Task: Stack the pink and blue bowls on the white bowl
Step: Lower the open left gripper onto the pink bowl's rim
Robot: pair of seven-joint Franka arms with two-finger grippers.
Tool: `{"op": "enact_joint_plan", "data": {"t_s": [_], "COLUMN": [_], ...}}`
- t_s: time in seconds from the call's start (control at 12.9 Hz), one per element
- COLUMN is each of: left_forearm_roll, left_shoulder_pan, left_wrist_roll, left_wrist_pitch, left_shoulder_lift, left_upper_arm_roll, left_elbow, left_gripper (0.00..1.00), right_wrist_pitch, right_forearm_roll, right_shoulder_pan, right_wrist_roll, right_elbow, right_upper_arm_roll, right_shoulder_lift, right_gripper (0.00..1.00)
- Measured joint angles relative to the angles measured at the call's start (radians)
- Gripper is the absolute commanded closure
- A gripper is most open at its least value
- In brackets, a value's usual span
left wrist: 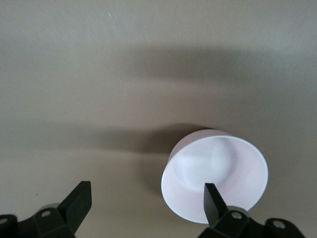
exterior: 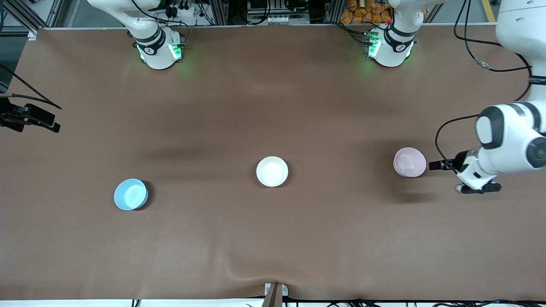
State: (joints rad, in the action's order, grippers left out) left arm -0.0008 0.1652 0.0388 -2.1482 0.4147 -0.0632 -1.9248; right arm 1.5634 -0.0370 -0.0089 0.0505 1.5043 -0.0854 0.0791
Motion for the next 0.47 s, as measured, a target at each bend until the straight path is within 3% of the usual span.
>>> {"op": "enact_joint_plan", "data": {"t_s": [0.31, 0.47], "left_forearm_roll": [0.0, 0.0], "left_shoulder_pan": [-0.002, -0.003], "left_wrist_roll": [0.0, 0.0], "left_wrist_pitch": [-0.03, -0.035], "left_shoulder_lift": [-0.008, -0.008], "left_upper_arm_roll": [-0.002, -0.003], "left_elbow": [-0.064, -0.077], "left_gripper": [0.24, 0.31], "right_wrist_pitch": [0.0, 0.0], "right_forearm_roll": [0.0, 0.001], "right_shoulder_pan": [0.0, -0.001], "right_wrist_roll": [0.0, 0.0], "right_elbow": [-0.001, -0.001], "right_upper_arm_roll": [-0.001, -0.003], "right_shoulder_lift": [0.0, 0.0], "right_gripper": [0.0, 0.0]}}
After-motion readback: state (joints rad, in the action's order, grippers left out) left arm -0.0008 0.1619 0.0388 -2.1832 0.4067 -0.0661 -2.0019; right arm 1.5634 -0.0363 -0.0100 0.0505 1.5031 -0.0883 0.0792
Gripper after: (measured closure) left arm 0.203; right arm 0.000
